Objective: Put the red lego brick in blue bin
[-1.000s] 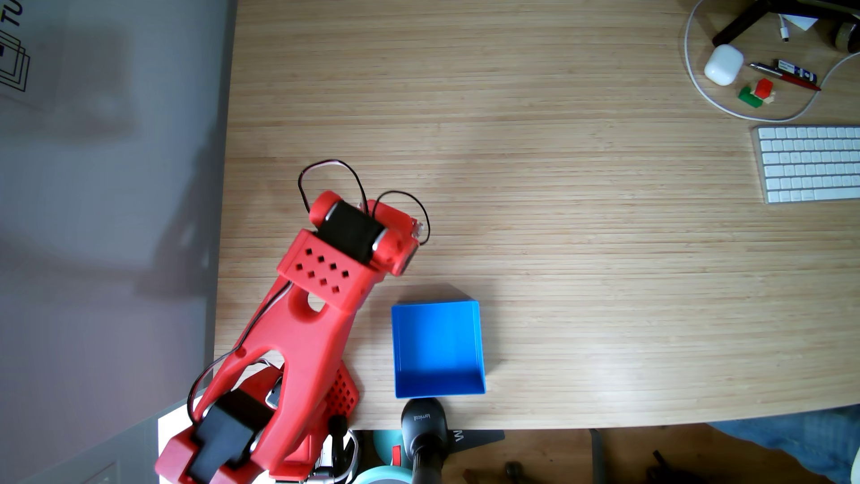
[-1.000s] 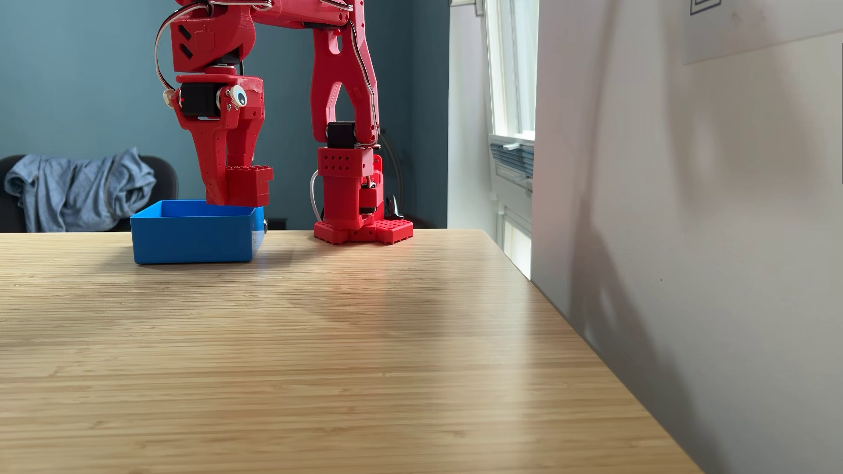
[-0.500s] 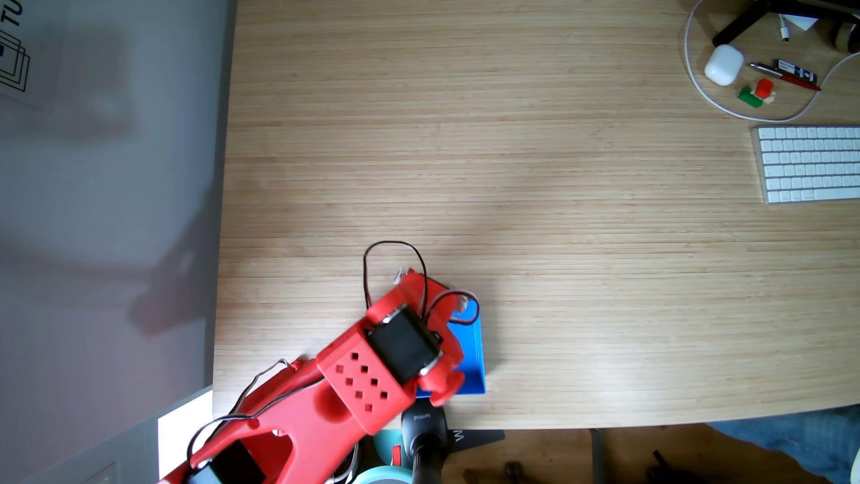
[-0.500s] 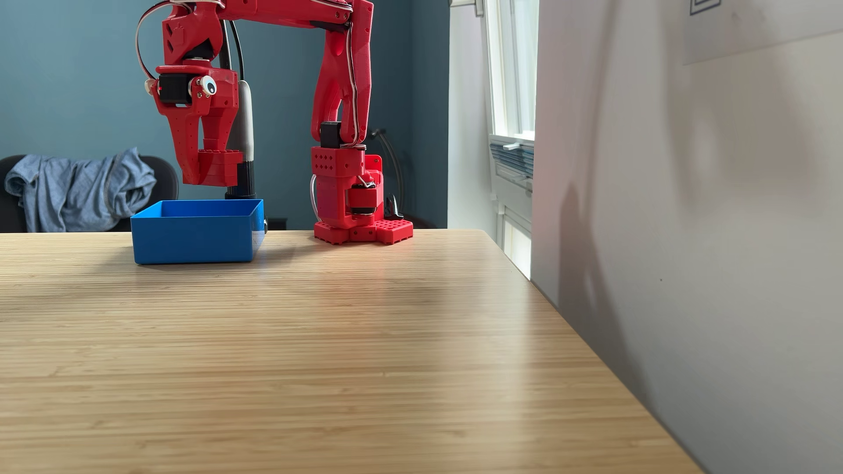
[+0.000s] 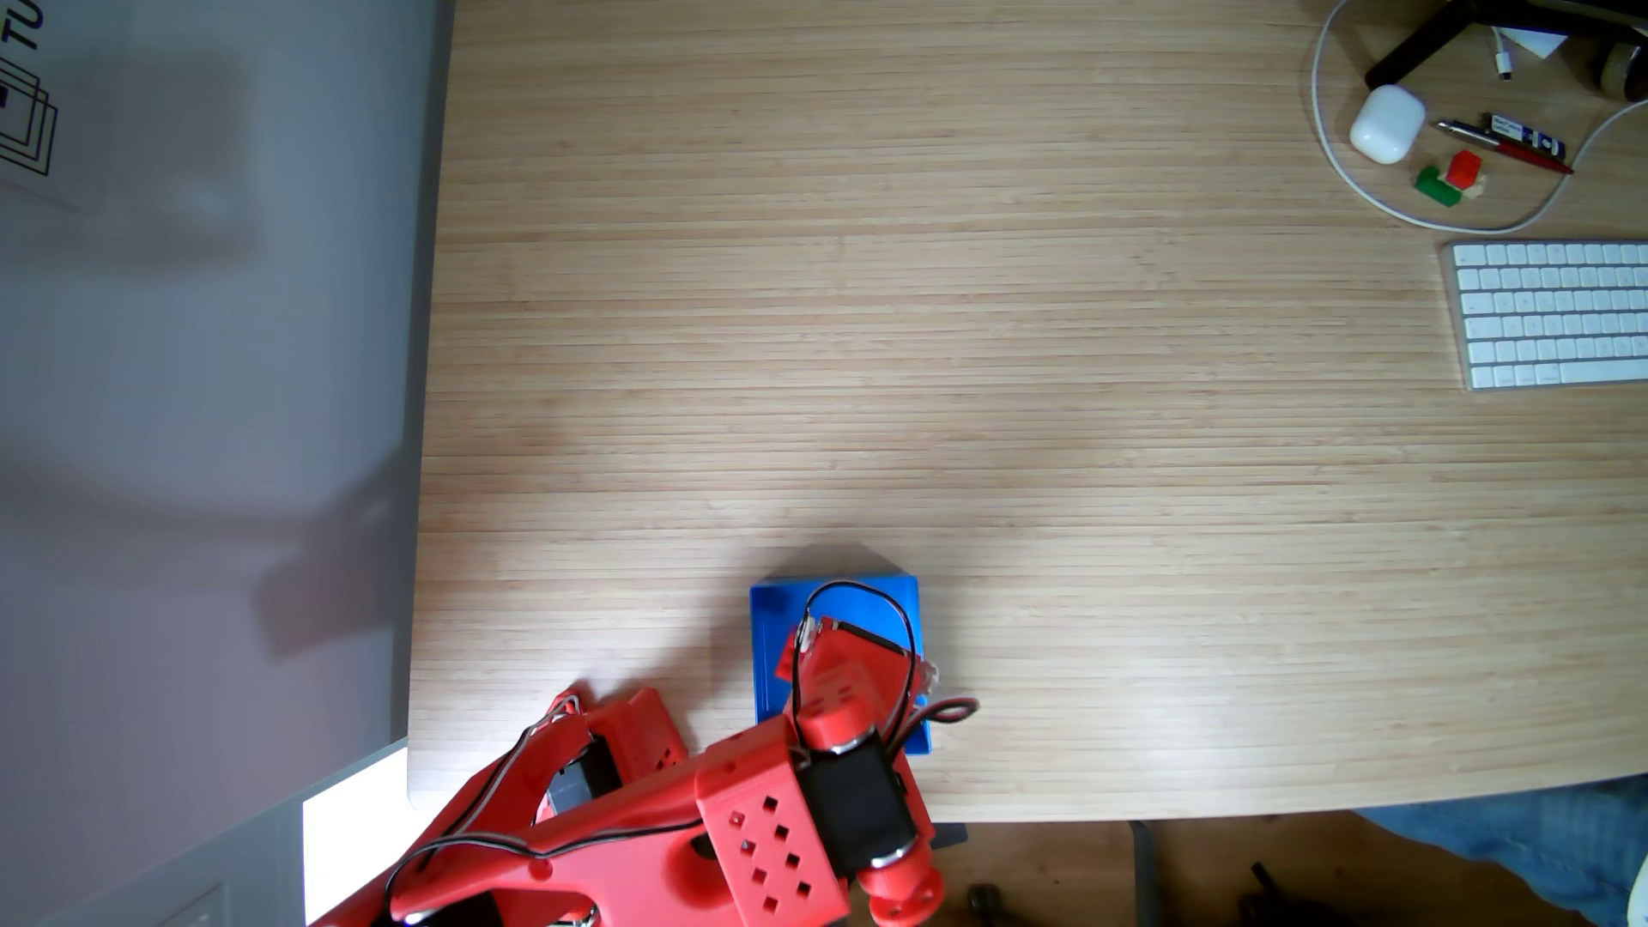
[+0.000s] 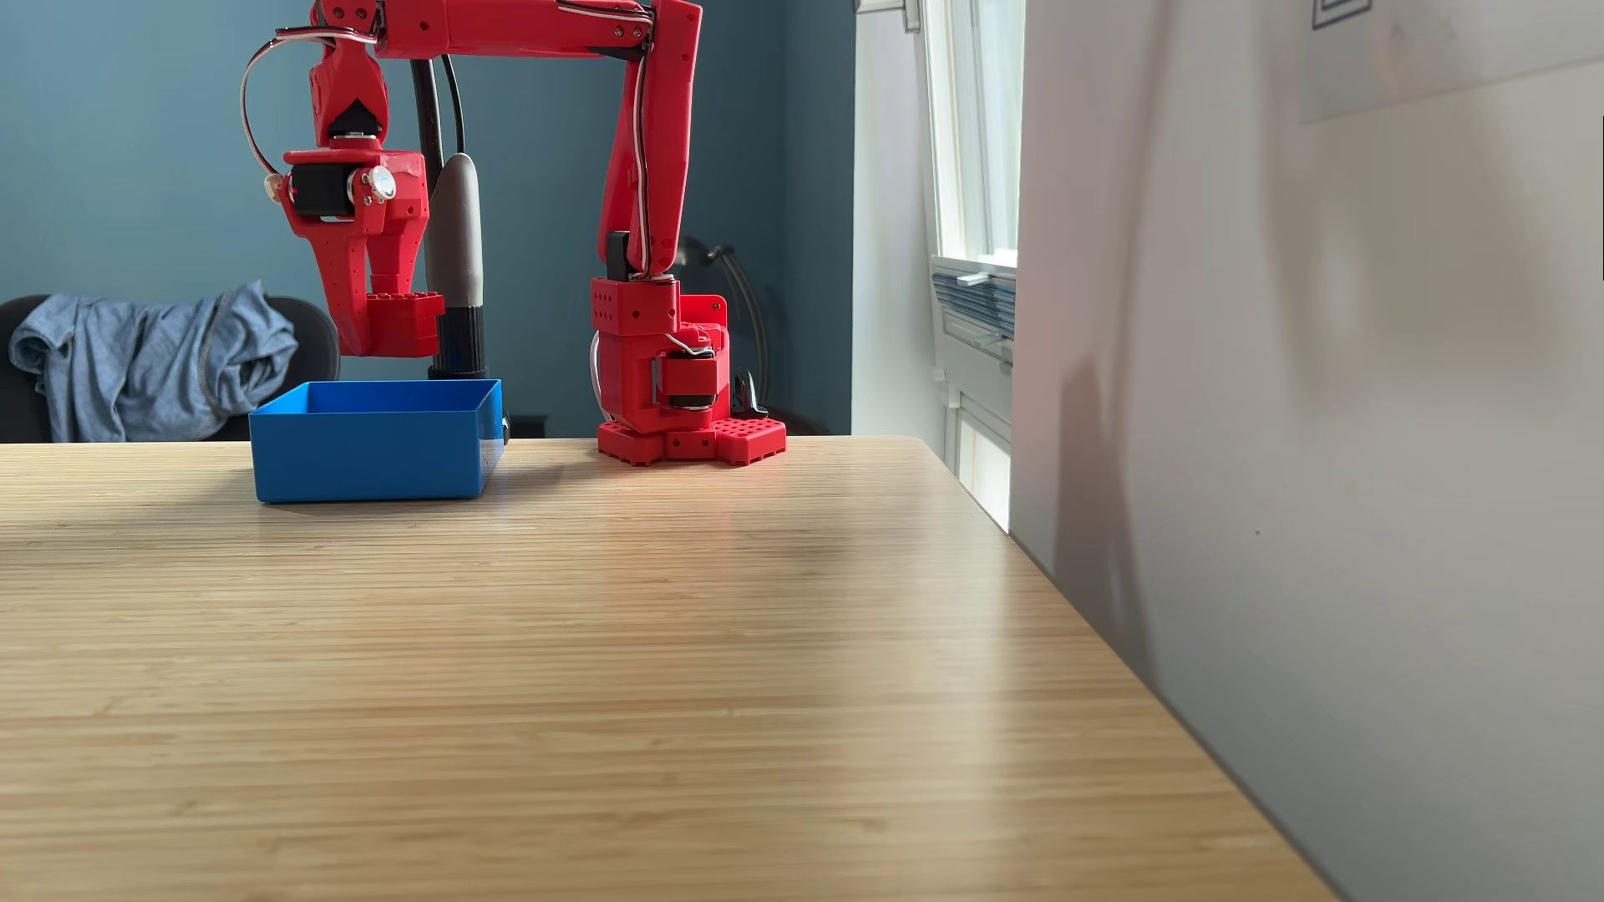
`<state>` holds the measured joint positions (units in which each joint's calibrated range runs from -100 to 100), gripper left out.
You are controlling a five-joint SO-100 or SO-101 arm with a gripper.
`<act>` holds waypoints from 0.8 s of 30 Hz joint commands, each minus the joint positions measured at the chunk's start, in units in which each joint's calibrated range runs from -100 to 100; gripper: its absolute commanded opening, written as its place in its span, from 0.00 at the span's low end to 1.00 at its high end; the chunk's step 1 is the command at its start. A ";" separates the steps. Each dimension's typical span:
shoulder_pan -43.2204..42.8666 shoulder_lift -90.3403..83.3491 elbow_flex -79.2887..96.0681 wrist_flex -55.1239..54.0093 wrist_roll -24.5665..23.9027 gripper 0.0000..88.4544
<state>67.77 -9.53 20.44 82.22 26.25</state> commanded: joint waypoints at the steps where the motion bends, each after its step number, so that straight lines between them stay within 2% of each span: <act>1: 1.36 -3.64 4.61 -6.74 0.83 0.00; 16: 0.85 -3.64 25.48 -29.32 1.47 0.00; 20: 0.64 -3.64 27.93 -31.19 1.86 0.00; 24: 0.64 -3.64 28.11 -31.02 2.00 0.10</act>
<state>68.58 -11.47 48.47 52.19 27.86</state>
